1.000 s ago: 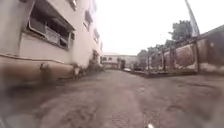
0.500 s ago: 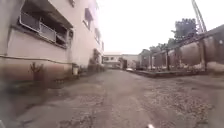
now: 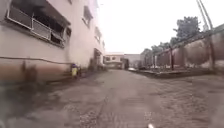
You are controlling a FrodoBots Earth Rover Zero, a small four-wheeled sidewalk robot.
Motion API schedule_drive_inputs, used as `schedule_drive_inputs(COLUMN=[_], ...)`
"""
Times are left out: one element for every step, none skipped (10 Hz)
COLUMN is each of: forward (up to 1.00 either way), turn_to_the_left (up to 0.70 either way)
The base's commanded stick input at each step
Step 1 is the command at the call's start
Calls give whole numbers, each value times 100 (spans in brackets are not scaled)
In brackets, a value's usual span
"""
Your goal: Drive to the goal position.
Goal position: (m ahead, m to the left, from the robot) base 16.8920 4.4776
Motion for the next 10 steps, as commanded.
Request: schedule_drive_inputs(forward=[100,100,100,100,100,100,100,100,100,100], turn_to_the_left=[-1,-1,-1,-1,-1,-1,-1,-1,-1,-1])
